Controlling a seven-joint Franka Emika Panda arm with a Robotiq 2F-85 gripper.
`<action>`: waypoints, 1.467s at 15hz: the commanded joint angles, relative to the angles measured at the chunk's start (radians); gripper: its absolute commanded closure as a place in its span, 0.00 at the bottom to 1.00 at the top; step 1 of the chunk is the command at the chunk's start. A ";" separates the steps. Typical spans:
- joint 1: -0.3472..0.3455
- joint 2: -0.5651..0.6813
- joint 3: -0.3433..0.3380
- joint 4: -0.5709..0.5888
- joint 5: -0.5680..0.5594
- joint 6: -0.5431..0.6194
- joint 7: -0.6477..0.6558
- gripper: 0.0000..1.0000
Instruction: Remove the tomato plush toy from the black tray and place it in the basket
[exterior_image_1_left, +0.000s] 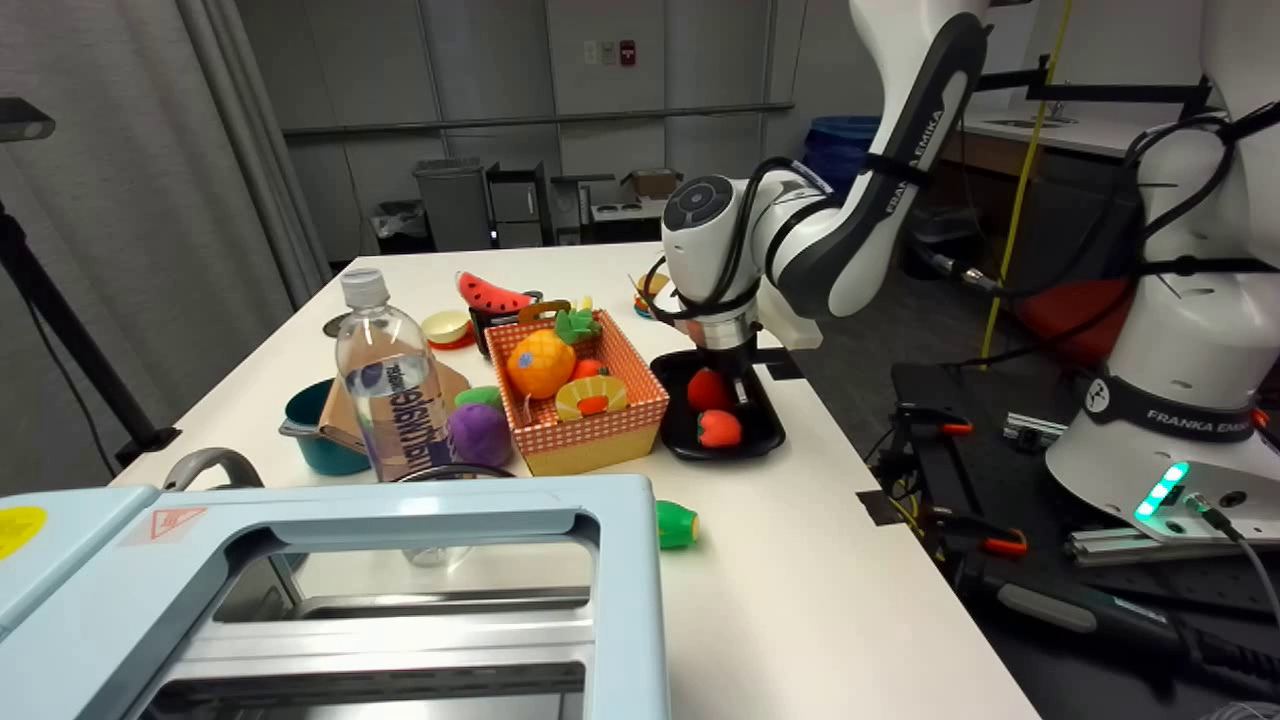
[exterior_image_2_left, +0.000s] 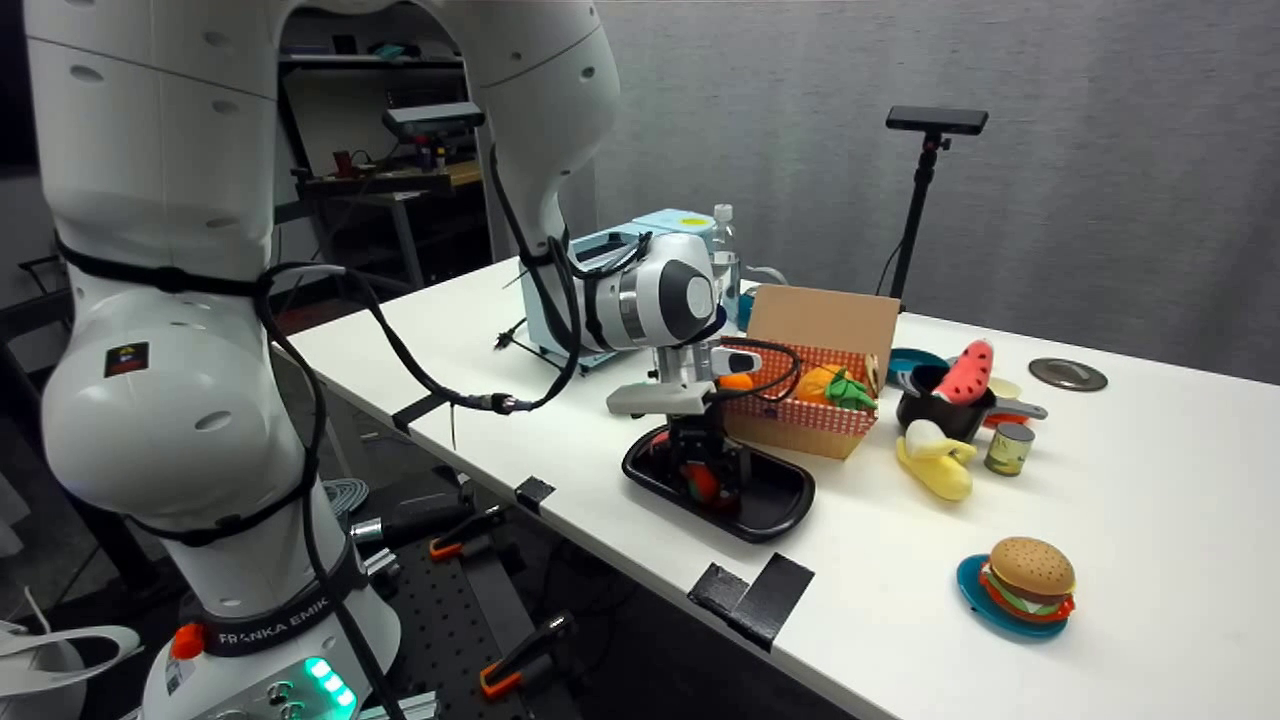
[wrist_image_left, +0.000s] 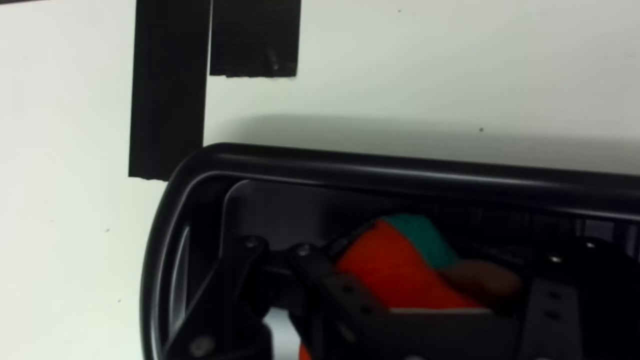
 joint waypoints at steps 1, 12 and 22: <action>0.021 0.017 -0.022 0.030 -0.004 -0.002 0.026 1.00; 0.053 -0.030 -0.016 0.208 0.015 -0.089 0.115 1.00; 0.113 -0.006 0.019 0.377 0.013 -0.245 0.228 1.00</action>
